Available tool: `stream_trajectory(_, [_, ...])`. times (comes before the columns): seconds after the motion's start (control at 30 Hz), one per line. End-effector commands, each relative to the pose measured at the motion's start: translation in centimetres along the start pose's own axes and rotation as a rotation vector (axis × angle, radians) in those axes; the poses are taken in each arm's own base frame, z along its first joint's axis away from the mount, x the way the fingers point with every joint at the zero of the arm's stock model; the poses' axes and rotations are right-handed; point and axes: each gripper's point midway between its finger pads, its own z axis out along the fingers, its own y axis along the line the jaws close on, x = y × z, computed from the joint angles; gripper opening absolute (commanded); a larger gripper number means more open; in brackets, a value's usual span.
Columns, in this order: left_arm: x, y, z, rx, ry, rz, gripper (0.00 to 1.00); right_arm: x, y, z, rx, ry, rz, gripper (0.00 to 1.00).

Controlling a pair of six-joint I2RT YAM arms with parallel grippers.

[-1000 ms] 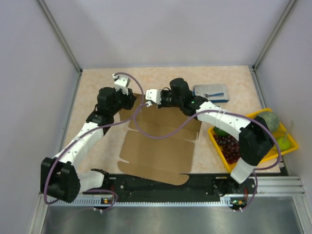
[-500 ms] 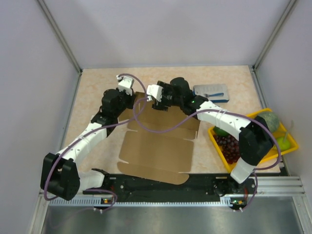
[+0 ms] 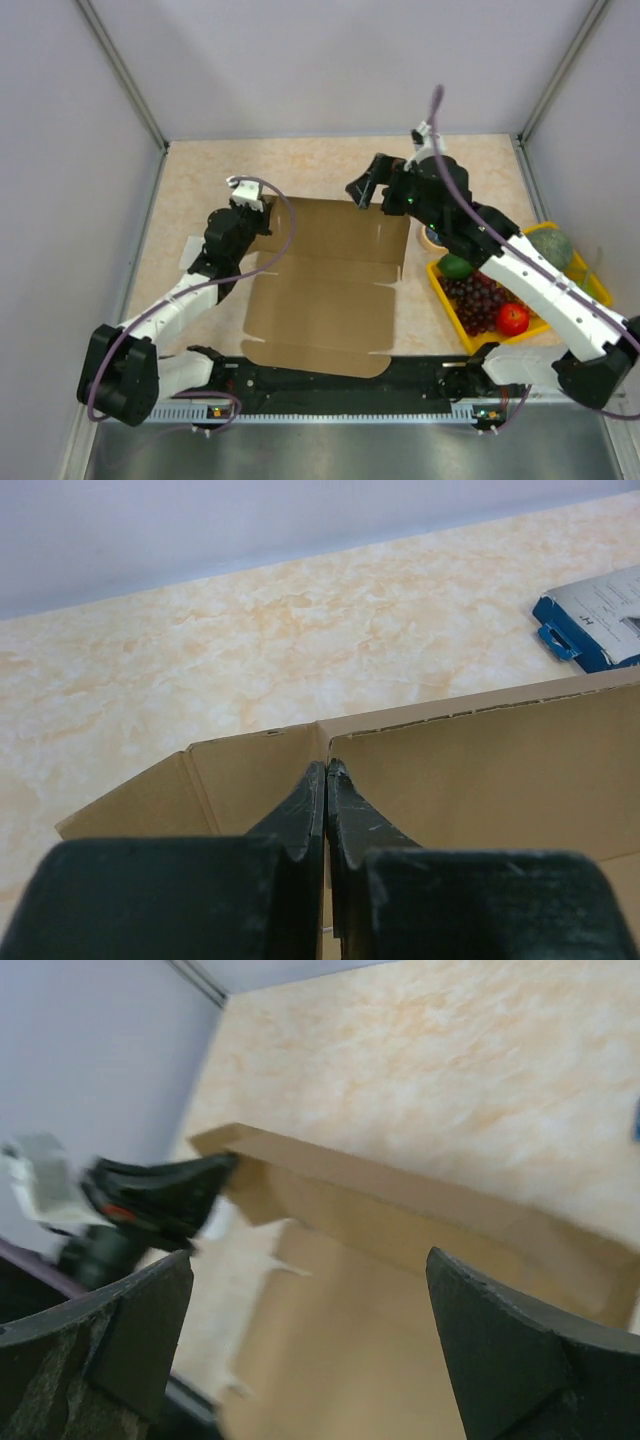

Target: Fold the paper box

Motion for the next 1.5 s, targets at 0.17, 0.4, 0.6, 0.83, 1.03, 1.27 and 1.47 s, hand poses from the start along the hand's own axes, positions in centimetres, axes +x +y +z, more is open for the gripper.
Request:
stream_trajectory(0.17, [-2.7, 0.4, -1.4, -0.031, -0.165, -0.054, 0.0, 2.1, 2.4, 4.1, 0.01, 0.015, 1.141, 0.95])
stream_trajectory(0.4, [-2.4, 0.7, -2.0, -0.049, -0.18, -0.053, 0.0, 4.6, 2.3, 8.7, 0.127, 0.044, 1.284, 0.78])
stream_trajectory(0.6, [-2.8, 0.7, -2.8, -0.051, -0.206, -0.057, 0.0, 6.6, 2.5, 11.5, 0.179, 0.083, 1.34, 0.71])
stream_trajectory(0.83, [-2.9, 0.8, -3.0, -0.053, -0.216, -0.06, 0.0, 6.2, 2.6, 11.6, 0.197, 0.031, 1.342, 0.57])
stream_trajectory(1.03, [-3.9, 0.7, -3.4, -0.051, -0.245, -0.065, 0.0, 6.8, 2.3, 11.4, 0.231, 0.016, 1.351, 0.5])
stream_trajectory(1.27, [-3.7, 1.2, -3.6, -0.075, -0.248, -0.052, 0.0, 5.7, 3.1, 10.3, 0.213, -0.012, 1.324, 0.55])
stream_trajectory(1.47, [-3.6, 1.3, -3.7, -0.084, -0.257, -0.067, 0.0, 6.2, 3.1, 9.9, 0.258, -0.011, 1.346, 0.31])
